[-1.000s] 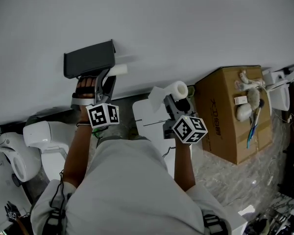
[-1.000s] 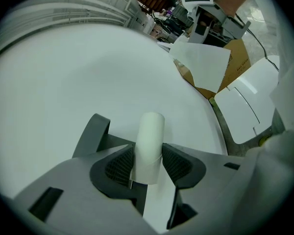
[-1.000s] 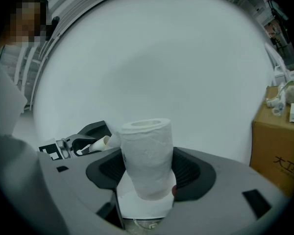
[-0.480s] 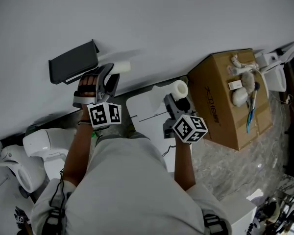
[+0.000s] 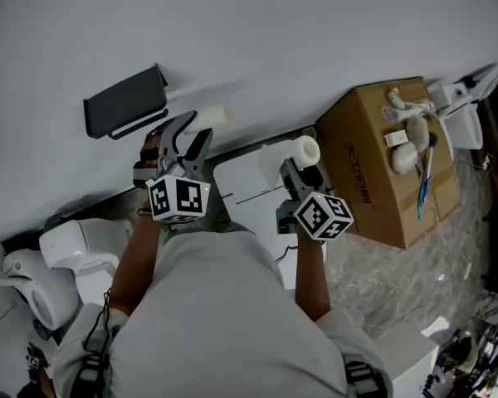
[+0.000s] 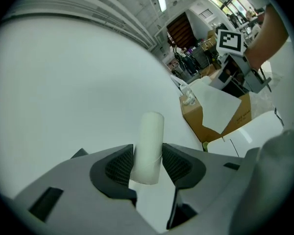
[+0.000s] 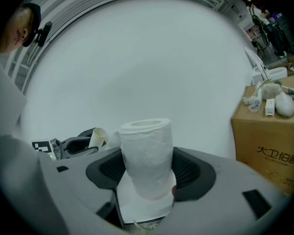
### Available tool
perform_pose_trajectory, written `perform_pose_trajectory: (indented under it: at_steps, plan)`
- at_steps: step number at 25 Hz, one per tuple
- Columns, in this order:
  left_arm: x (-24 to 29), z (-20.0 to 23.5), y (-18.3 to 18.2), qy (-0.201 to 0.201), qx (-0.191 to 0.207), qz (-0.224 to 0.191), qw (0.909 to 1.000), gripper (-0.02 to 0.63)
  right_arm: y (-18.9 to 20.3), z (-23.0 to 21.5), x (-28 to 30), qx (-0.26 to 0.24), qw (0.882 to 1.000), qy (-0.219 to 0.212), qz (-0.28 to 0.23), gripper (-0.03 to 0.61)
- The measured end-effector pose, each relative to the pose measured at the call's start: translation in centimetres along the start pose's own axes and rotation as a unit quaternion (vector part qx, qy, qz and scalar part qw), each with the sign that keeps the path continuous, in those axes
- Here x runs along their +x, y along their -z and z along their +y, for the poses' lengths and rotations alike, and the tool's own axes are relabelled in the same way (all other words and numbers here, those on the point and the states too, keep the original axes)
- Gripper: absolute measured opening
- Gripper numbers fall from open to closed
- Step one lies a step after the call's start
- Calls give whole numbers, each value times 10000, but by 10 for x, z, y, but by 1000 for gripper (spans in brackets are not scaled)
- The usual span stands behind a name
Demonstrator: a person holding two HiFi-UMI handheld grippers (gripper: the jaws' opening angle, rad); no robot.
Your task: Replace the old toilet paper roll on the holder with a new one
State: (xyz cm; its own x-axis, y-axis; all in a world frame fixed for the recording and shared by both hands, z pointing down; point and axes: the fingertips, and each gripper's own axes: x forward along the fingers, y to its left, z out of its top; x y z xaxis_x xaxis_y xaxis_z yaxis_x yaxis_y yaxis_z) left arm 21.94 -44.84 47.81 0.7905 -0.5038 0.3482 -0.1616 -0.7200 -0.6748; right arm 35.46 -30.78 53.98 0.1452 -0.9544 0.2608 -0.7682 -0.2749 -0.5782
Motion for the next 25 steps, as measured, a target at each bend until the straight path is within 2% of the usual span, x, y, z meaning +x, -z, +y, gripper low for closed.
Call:
perform_pose_trajectory:
  at_steps: [12, 19, 25]
  plan:
    - [-59, 27, 23, -499, -708, -2, 9962, 202, 10, 38, 7, 178, 9990, -407, 97, 290]
    - [-100, 52, 42, -876, -1457, -83, 9854, 203, 15, 66, 11, 397, 9972, -621, 122, 289]
    - [-121, 67, 67, -1090, -1736, -4, 9788, 202, 13, 80, 20, 1096, 9911, -760, -50, 290]
